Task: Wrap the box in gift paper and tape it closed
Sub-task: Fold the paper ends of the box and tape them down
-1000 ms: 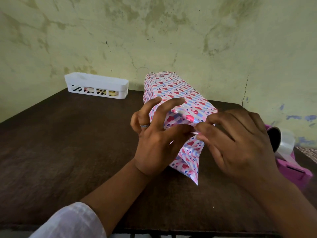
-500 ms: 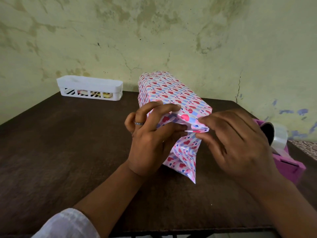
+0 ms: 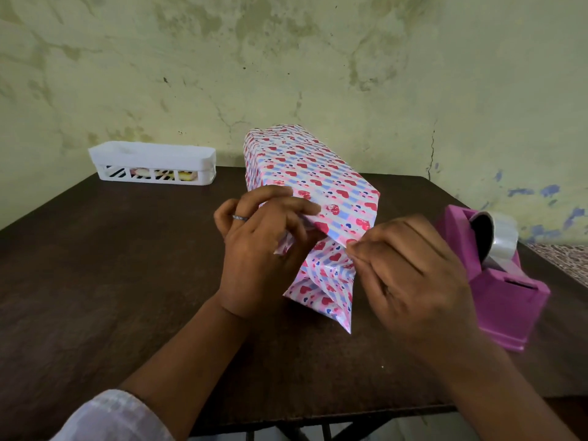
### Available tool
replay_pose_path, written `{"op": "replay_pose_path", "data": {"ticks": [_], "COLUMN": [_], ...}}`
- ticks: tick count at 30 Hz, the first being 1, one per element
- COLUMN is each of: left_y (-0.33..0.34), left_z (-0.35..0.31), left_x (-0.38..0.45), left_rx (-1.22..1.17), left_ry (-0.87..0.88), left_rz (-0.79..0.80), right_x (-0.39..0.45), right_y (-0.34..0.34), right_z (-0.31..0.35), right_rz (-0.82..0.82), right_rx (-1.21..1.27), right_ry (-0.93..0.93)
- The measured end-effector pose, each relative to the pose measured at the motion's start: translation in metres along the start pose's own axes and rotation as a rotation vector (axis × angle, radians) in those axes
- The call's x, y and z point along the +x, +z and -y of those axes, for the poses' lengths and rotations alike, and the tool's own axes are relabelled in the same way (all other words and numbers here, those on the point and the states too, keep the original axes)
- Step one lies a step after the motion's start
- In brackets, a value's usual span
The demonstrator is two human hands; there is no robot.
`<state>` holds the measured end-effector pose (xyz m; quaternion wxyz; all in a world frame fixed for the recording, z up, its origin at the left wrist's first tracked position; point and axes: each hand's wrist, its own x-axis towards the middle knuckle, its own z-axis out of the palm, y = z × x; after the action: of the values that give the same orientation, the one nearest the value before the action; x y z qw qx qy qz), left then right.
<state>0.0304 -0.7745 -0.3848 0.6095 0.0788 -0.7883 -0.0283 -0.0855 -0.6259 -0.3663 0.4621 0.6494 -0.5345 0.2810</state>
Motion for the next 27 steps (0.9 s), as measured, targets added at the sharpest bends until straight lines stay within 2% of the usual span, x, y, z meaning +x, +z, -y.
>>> {"op": "replay_pose_path", "data": {"ticks": [3,6,9,13,19,27], "left_y": [0.001,0.002,0.003,0.005,-0.001,0.007], "left_z": [0.0,0.006,0.018,0.023,0.037,0.024], "left_x": [0.002,0.002,0.003,0.004,0.003,0.002], "left_rx": [0.028,0.114,0.157,0.128,0.132,0.036], "left_ry": [-0.039,0.07,0.158,0.185,0.152,0.018], "left_rz": [0.064,0.11,0.099,0.055,0.14,0.092], "right_x": [-0.003,-0.005,-0.006,-0.006,-0.005,-0.002], "right_y": [0.003,0.005,0.004,0.005,0.003,0.003], "right_z": [0.001,0.002,0.002,0.001,-0.001,-0.002], "right_rz": [0.019,0.026,0.03,0.041,0.027,0.02], "right_rx": [-0.005,-0.008,-0.026,-0.035,-0.01,-0.022], "right_ry": [-0.007,-0.011,-0.024,-0.04,-0.045,-0.057]}}
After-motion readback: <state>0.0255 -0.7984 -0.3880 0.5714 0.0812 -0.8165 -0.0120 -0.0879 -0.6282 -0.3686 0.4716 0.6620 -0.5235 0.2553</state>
